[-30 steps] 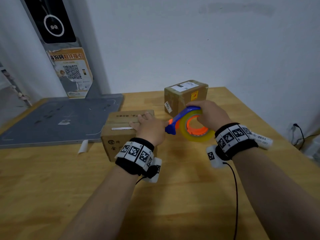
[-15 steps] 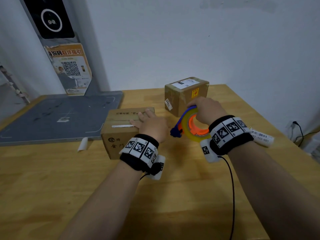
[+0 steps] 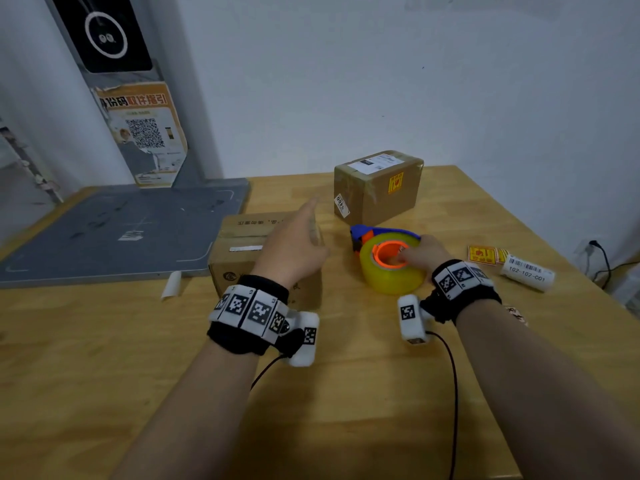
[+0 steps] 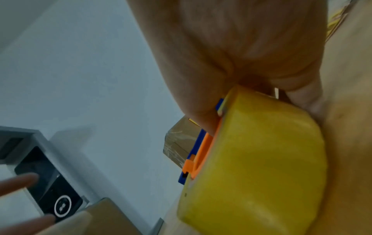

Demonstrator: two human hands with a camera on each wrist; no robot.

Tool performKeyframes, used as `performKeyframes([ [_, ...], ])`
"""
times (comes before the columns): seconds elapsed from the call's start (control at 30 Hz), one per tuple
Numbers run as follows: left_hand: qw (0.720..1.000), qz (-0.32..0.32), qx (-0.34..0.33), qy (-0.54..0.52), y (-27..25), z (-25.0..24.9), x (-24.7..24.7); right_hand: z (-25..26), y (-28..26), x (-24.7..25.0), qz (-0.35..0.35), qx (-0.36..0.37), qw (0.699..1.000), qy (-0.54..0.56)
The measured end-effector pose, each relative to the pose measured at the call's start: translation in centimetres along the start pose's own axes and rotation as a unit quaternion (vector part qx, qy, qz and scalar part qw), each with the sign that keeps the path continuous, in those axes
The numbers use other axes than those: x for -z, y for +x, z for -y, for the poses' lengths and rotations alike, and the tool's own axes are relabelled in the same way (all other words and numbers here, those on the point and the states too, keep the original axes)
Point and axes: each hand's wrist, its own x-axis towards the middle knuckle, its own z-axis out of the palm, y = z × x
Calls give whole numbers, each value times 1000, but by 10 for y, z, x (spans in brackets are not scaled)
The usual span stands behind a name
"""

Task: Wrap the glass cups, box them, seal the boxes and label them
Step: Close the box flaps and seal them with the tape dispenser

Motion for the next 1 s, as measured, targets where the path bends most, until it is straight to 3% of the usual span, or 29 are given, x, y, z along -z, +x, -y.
performKeyframes([
  [0.17, 988, -145, 11, -59, -16, 29, 23, 21, -21, 6, -50, 4, 985, -167],
  [0.27, 979, -184, 66, -63, -16, 50, 41, 46, -45, 3, -80, 106, 985, -108],
  [0.33, 976, -174, 107, -79, -15, 62, 49, 65, -67, -6, -41, 185, 982, 0],
  [0.43, 974, -155, 131, -103, -13, 74, 51, 87, -95, -24, 17, 227, 971, 78],
  [0.73, 967, -138, 146, -156, -8, 98, 47, 105, -128, -68, 102, 289, 952, 22],
  [0.87, 958, -153, 145, -193, -10, 99, 47, 98, -124, -77, 126, 238, 960, 73],
  [1.0, 957, -120, 161, -211, -9, 108, 51, 94, -127, -81, 140, 204, 964, 102],
])
